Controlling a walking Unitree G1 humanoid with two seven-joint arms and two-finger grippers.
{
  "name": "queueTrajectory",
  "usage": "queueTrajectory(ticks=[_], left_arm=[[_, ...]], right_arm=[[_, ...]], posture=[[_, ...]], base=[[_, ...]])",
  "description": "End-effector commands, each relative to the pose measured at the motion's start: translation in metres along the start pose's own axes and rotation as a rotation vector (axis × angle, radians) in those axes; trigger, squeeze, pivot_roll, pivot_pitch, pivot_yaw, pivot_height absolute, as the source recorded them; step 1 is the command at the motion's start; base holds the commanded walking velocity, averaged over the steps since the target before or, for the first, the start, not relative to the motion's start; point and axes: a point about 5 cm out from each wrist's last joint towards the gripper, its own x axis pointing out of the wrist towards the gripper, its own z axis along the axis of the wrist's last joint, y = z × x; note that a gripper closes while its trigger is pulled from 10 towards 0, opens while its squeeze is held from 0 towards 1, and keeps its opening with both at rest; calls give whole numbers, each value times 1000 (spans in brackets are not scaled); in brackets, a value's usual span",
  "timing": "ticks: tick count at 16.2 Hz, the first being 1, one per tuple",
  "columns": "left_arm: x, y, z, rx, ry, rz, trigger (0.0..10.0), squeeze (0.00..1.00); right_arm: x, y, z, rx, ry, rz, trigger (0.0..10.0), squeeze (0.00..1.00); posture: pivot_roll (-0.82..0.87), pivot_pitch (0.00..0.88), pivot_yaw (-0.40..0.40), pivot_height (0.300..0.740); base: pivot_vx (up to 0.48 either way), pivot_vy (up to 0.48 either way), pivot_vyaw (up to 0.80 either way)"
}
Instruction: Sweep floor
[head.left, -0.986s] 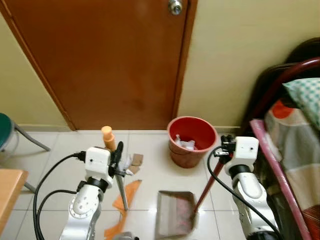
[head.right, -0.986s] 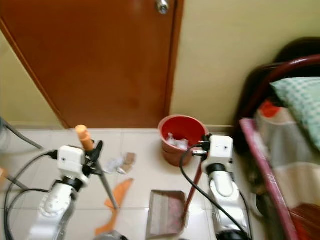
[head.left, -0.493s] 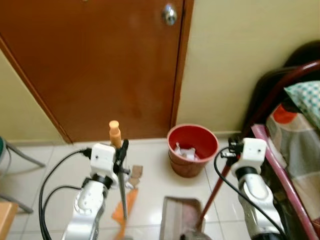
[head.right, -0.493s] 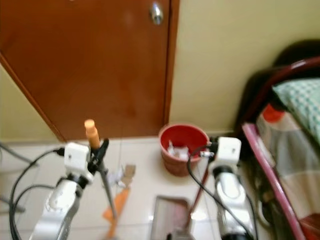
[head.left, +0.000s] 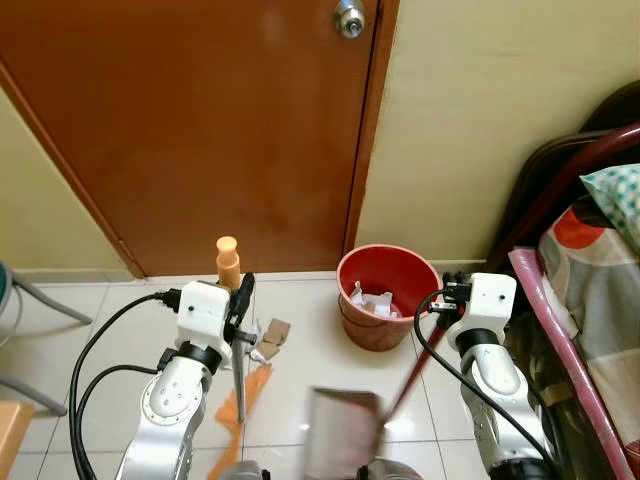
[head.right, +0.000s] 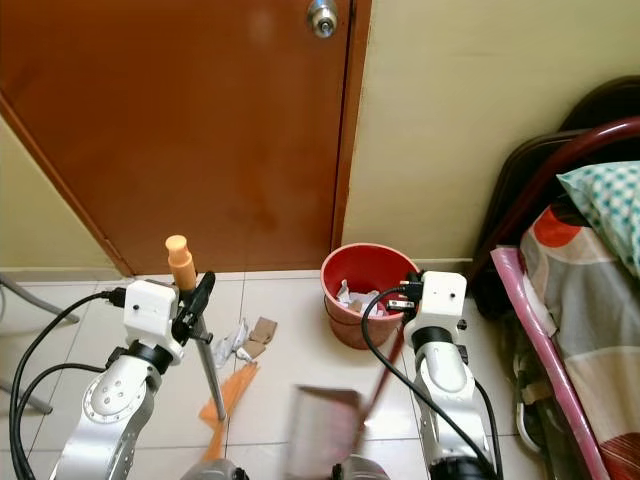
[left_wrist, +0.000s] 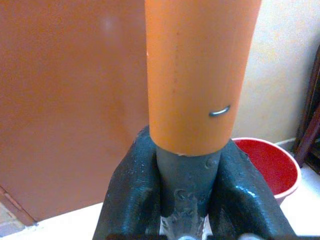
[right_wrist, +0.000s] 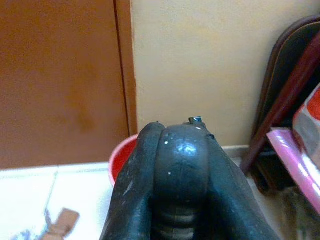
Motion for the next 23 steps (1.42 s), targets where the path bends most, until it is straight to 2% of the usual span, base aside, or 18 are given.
queueTrajectory(ticks=[1, 6, 10, 12, 14, 16, 19, 22, 23], left_arm=[[1, -4, 13, 20, -51, -17, 10000, 0], [9, -15, 40, 53, -140, -73, 10000, 0], [13, -10, 67, 156, -258, -25, 10000, 0], [15, -8, 75, 175, -285, -4, 10000, 0], [17, -3, 77, 196, -294, 24, 10000, 0], [19, 9, 76, 220, -292, 74, 10000, 0], [26, 22, 65, 242, -247, 108, 10000, 0], [38, 28, 46, 248, -167, 94, 10000, 0], [43, 20, 41, 268, -152, 25, 10000, 0]], right_arm=[[4, -4, 4, -11, -6, -15, 10000, 0], [5, -2, 1, -10, 24, -1, 10000, 0], [7, -2, -1, -11, 39, 9, 10000, 0], [8, -1, -1, -19, 42, 15, 10000, 0], [9, -1, -1, -20, 43, 17, 10000, 0], [9, -1, -1, -18, 43, 18, 10000, 0], [10, -1, 0, -16, 43, 18, 10000, 0], [10, -1, 0, -14, 42, 20, 10000, 0], [11, -1, 1, -14, 42, 21, 10000, 0]], posture=[[-5, 63, 1, 740], [-2, 75, -6, 740], [-1, 78, -8, 740], [1, 78, -10, 740], [1, 80, -10, 740], [-2, 82, -11, 740], [-6, 86, -11, 740], [-10, 85, -12, 740], [-12, 86, -14, 740]], base=[[0, 0, 0], [0, 0, 0], [0, 0, 0], [0, 0, 0], [0, 0, 0], [0, 0, 0], [0, 0, 0], [0, 0, 0], [0, 0, 0]])
